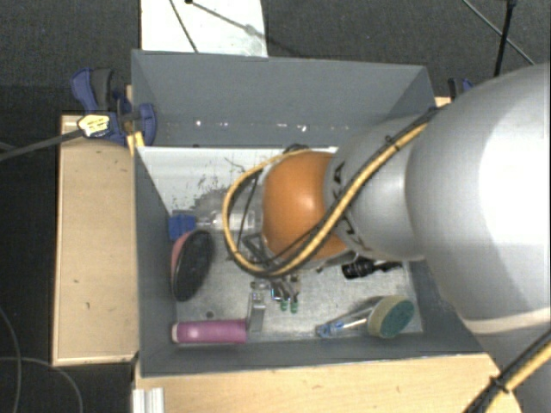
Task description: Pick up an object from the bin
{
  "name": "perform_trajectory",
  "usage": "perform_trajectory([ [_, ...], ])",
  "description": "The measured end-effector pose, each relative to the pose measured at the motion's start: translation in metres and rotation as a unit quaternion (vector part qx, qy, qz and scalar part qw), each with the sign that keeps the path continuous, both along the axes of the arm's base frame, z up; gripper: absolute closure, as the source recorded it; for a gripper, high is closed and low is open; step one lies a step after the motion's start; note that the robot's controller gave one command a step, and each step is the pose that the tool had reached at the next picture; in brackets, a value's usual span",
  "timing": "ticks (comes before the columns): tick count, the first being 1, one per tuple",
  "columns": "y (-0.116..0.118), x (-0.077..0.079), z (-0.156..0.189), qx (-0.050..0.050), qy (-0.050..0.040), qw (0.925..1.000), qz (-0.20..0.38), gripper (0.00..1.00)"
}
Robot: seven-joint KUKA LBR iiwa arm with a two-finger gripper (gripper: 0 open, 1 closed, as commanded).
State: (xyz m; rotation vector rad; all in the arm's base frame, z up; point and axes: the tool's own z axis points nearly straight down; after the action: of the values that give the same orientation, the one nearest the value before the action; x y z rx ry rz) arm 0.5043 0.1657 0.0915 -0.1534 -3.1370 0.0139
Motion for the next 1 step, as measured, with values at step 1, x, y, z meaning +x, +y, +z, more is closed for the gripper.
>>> perform_trajectory([
  [1, -0.0001, -0.0204, -0.0214, -0.002, 0.001, 1.0, -0.003, 0.0],
])
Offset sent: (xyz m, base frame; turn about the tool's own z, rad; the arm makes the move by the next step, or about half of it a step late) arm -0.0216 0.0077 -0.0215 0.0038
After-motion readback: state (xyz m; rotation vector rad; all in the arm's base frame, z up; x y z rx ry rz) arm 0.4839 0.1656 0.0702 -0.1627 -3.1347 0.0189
